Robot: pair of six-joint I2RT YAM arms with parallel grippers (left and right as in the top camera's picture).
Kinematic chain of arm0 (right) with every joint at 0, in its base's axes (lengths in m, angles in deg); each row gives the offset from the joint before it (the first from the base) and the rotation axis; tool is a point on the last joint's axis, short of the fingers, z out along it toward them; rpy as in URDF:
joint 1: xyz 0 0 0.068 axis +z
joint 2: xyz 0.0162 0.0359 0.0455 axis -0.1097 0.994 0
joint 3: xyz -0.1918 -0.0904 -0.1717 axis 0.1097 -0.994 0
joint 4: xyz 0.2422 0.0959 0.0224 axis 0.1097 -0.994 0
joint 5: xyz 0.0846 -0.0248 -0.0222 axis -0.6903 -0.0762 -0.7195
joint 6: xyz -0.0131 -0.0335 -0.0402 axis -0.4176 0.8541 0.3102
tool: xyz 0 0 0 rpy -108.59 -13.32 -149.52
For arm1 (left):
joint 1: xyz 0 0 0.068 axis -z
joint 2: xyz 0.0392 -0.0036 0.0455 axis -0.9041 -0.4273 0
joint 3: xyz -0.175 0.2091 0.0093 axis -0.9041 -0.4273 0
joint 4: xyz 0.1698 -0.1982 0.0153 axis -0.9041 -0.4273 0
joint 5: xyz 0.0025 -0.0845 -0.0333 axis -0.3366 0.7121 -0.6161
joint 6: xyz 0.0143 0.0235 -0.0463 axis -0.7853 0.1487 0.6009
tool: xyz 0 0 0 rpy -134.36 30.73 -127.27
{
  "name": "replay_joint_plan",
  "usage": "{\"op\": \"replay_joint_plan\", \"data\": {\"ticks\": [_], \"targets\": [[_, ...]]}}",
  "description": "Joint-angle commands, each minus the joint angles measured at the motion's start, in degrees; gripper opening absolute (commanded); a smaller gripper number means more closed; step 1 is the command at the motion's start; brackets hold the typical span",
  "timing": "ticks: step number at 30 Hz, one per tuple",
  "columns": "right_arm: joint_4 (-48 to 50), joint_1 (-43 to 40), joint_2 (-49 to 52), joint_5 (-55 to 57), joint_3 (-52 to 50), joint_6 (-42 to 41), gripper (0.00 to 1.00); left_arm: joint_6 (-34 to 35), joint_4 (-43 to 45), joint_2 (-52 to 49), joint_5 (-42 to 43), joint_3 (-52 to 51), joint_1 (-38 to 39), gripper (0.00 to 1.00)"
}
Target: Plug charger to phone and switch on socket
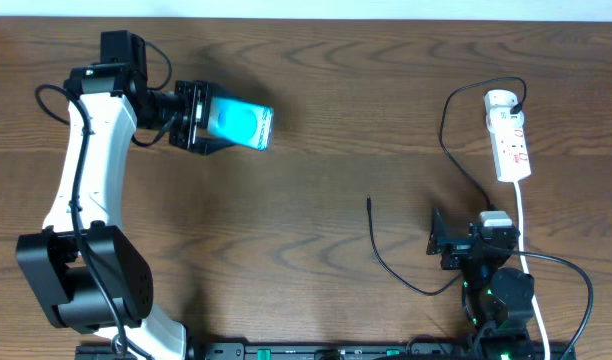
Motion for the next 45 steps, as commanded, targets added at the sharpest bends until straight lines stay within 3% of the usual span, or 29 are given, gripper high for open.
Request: {"op": "replay_joint_plan", "data": {"ticks": [1,9,19,41,45], "targets": [[-0.24,-0.33,-0.31,-0.11,-0.07,0.66,0.99,-2.91,-2.29,1.14,-8.0,1.31,-0.42,0.07],[-0.24,-0.33,-0.31,-0.09,-0.07,0.68,0.99,-4.15,-5.22,1.11,-16.2,-0.35,-0.42,0.07],[-0.24,-0.33,-0.31,-0.09,-0.07,0.68,0.99,-4.55,-5.16,0.15,-19.98,-3.82,0.46,0.07],[0.35,-0.28,-0.31,-0.61,-0.07,0.52,0.99,-4.57,-4.81,0.04,-21.59,-4.68,1.22,0.07],[8.46,-0.28,-0.31,-8.28,-0.07,-2.73,0.99,-4.57,-4.79,0.04,-21.57,-4.68,1.22,0.07]]}}
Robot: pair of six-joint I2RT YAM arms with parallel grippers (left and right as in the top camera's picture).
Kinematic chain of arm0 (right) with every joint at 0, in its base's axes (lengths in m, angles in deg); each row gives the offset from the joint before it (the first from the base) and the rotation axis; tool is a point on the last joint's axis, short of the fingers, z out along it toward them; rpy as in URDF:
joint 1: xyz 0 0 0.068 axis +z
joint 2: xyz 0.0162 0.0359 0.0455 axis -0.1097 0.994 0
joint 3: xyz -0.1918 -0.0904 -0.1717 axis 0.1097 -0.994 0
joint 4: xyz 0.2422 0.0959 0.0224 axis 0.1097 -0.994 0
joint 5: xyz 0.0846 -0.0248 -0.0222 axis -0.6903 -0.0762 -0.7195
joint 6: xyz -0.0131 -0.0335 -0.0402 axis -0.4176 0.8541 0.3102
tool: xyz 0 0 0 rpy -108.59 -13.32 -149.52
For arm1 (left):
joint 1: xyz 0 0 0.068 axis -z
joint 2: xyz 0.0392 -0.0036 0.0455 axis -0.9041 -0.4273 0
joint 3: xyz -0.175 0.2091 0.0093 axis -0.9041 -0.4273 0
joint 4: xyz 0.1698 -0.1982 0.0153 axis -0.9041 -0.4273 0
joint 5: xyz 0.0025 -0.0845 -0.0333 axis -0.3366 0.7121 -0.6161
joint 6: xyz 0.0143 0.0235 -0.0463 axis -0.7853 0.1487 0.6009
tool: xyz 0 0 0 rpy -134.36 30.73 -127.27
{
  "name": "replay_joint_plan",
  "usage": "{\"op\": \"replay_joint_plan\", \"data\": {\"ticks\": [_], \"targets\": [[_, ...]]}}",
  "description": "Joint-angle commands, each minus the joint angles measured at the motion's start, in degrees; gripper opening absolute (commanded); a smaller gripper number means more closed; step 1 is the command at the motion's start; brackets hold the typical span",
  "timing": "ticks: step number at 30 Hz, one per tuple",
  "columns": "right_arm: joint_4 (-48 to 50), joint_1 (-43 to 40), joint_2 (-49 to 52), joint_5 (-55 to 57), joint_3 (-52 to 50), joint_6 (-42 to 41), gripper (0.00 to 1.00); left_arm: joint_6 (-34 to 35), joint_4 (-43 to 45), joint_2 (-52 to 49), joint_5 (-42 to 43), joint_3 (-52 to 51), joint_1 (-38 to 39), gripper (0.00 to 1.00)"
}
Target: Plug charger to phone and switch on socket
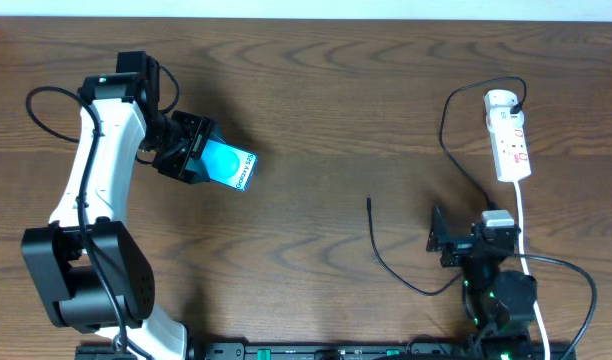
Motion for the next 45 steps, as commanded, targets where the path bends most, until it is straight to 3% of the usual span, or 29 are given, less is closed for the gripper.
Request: {"op": "replay_joint_plan", "data": {"ticks": [1,6,10,14,18,22,26,29,33,36,45], "targets": [[4.68,-0.28,-0.35,-6.67,0.04,-1.86,0.99,-0.39,-0.22,0.07,-0.48,-0.13,0.0,0.07],[-1.42,-0.28,1.29,-10.19,4.94,-5.77,0.99,-0.37,-0.2,0.07,-0.46,-0.15,0.0,0.07],[-7.17,-0.28,8.94,-15.96,12.87,-6.62,0.99,-0.37,-0.2,0.07,-0.48,-0.13,0.0,0.07],[-11.78,-0.28,22.71,-22.99,25.27,-6.6,0.99,-0.37,-0.2,0.07,-0.46,-0.13,0.0,0.07],[-22.45,-0.28,40.17,-34.21,42.58,-6.23,0.99,-0.37,-0.2,0.07,-0.48,-0.15,0.0,0.07],[-35.01,-0.26,57.86,-53.31,61.07,2.75,0.99,-0.37,-0.22,0.07,-0.46,-0.13,0.0,0.07],[-33.57,-0.28,70.16,-66.88,70.69,2.36,0.99,-0.37,-0.22,0.07,-0.46,-0.13,0.0,0.07],[-22.18,0.35,76.52,-72.78,71.97,-4.7,0.99,-0.35,-0.2,0.07,-0.46,-0.15,0.0,0.07],[-9.75,1.73,83.76,-68.94,71.97,-26.62,0.99,-0.11,-0.17,0.07,-0.48,-0.13,0.0,0.07],[-8.04,3.06,88.48,-64.89,71.97,-36.81,0.99,0.35,-0.17,0.07,-0.44,-0.13,0.0,0.07],[-7.89,9.46,95.41,-54.62,71.97,-51.87,0.99,1.86,-0.17,0.07,-0.46,-0.13,0.0,0.07]]}}
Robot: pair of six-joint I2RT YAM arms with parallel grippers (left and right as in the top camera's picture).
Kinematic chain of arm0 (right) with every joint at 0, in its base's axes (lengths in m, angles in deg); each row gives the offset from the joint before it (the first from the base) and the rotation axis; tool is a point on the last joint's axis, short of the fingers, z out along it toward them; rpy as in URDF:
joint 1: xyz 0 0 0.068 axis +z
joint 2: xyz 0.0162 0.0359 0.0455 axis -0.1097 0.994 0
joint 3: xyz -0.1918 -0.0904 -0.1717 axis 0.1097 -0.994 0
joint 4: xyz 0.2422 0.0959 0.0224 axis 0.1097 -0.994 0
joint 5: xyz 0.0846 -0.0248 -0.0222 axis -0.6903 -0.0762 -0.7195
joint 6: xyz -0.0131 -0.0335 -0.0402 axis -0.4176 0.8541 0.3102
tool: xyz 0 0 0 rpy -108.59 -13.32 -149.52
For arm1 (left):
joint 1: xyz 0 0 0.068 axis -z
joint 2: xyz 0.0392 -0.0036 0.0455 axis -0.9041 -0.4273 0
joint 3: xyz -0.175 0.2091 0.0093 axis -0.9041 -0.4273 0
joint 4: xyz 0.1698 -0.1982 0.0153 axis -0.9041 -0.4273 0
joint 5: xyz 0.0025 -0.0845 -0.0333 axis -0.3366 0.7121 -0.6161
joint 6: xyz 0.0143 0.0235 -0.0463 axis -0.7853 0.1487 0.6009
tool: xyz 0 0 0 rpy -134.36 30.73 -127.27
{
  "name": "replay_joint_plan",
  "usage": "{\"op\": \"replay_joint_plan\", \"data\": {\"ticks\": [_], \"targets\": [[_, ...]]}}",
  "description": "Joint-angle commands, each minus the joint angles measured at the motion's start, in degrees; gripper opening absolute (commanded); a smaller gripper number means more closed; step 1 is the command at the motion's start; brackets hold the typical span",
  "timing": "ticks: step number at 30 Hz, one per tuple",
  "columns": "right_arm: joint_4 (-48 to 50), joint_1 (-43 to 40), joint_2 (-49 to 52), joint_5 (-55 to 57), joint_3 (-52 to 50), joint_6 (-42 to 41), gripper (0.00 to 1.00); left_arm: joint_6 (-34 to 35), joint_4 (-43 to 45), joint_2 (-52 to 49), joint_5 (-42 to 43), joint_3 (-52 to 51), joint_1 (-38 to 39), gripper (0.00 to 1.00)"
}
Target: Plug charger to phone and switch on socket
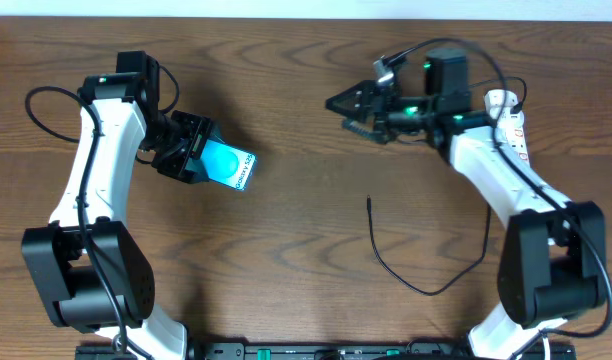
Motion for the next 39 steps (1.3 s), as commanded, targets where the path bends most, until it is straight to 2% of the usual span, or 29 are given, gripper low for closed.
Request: {"op": "replay_joint_plan", "data": {"ticks": [1,4,7,12,14,16,17,19,23,27,30,39], "targets": [[0.17,3.3,-0.2,5.88,0.76,-8.39,0.99,1.64,-0.31,0.13,0.15,-0.13,0.0,0.07],[0.35,5.77,-0.26,9.11,0.76,-10.8,0.98,2.73,-0.31,0.13,0.15,-0.13,-0.02,0.07],[0.37,8.0,-0.26,13.38,0.76,-10.97,0.88,2.91,0.33,0.13,0.33,-0.13,-0.02,0.07],[1.53,10.56,-0.26,14.75,0.76,-10.64,0.86,4.0,0.55,0.13,0.37,-0.13,0.0,0.07],[2.14,11.02,-0.26,14.71,0.76,-10.03,0.69,3.98,0.74,0.13,0.37,-0.13,0.0,0.07],[2.19,11.21,-0.26,14.62,0.76,-9.84,0.58,3.96,0.74,0.13,0.37,-0.13,-0.02,0.07],[2.16,11.21,-0.26,14.36,0.76,-9.84,0.49,3.96,0.74,0.13,0.37,-0.13,-0.02,0.07],[2.14,11.21,-0.26,14.1,0.76,-9.81,0.39,3.96,0.76,0.13,0.37,-0.13,-0.02,0.07],[2.12,11.21,-0.26,14.05,0.76,-9.62,0.33,3.93,0.74,0.13,0.37,-0.13,-0.02,0.07],[2.12,11.23,-0.26,13.77,0.76,-9.66,0.32,3.98,1.01,0.13,0.37,-0.13,-0.02,0.07],[2.12,11.37,-0.26,13.6,0.76,-9.66,0.26,4.42,1.01,0.13,0.37,-0.13,-0.02,0.07],[2.4,14.1,-0.26,14.12,0.76,-9.66,0.29,6.93,0.59,0.13,4.7,-0.13,0.0,0.07]]}}
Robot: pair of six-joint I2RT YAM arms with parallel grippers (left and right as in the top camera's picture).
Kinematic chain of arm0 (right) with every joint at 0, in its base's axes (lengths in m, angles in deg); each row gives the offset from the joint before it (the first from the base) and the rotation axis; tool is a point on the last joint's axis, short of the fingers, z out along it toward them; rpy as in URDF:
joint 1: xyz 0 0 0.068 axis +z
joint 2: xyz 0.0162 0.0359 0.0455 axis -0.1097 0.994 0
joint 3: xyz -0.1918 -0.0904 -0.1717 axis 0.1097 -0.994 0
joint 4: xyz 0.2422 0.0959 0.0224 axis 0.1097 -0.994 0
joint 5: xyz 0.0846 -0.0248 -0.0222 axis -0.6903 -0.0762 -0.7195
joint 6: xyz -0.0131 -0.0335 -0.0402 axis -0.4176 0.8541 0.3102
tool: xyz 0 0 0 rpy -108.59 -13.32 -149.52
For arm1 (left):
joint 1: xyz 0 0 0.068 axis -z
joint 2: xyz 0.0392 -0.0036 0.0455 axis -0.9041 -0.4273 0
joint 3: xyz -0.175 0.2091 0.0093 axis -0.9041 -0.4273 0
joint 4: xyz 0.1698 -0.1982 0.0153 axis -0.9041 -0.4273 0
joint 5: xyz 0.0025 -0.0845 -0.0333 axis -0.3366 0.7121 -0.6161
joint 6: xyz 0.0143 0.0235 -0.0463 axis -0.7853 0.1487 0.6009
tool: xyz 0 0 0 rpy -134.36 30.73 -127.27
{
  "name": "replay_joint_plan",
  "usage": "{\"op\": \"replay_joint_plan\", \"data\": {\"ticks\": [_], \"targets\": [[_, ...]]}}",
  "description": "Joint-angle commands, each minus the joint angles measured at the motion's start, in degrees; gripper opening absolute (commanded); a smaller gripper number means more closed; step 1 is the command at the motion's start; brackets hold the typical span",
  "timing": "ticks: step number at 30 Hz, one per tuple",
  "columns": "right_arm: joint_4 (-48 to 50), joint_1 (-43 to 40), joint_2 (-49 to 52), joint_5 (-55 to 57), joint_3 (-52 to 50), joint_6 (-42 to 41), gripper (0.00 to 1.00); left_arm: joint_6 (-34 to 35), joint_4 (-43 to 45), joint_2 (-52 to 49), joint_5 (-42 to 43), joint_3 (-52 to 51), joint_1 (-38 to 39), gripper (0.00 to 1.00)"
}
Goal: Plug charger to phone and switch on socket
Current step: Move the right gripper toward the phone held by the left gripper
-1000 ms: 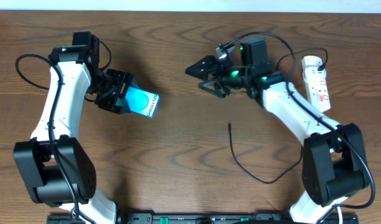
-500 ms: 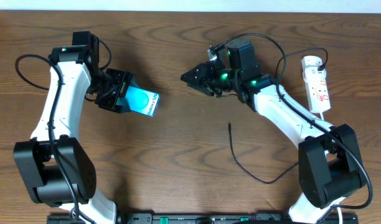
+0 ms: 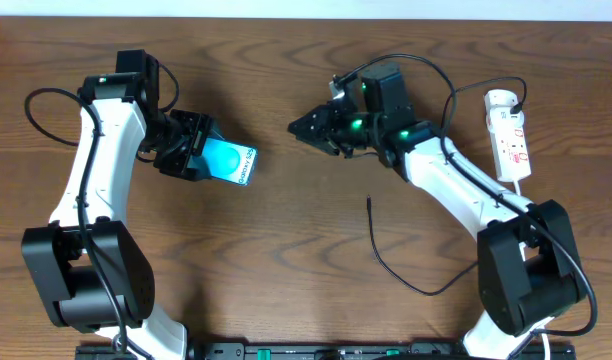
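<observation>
A phone (image 3: 232, 162) with a lit blue screen is held above the table at the left, my left gripper (image 3: 204, 152) shut on its left end. The black charger cable (image 3: 384, 264) lies on the table at the centre right, its plug tip (image 3: 369, 201) pointing toward the far edge. My right gripper (image 3: 298, 128) hovers at the upper centre, pointing left toward the phone, open and empty, well above and left of the plug tip. The white socket strip (image 3: 509, 135) lies at the far right, with the charger plugged into its top end.
The wooden table (image 3: 286, 260) fills the view. The right arm (image 3: 456, 185) stretches diagonally across the cable's run toward the socket strip. A white cord (image 3: 521, 195) leads from the strip toward the near edge.
My right gripper has moved left and slightly nearer, from beside the socket strip's side toward the table's middle. The phone in my left gripper sits almost where it was.
At first my left gripper held the phone at the far left while the right arm was folded at the near right. Then the phone was lower and tilted. Then the right arm had reached out over the far right, and now its gripper is at the upper centre.
</observation>
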Motion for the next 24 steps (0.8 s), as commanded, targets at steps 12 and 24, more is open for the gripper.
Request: {"op": "replay_joint_plan", "data": {"ticks": [12,24], "targets": [[0.5,4.48,-0.52,0.39,0.76,0.24,0.26,2.14,-3.61,0.13,5.11,-0.13,0.0,0.07],[3.65,7.19,-0.52,-0.04,0.76,-1.51,0.27,2.6,-4.04,0.13,5.49,-0.13,0.26,0.07]]}}
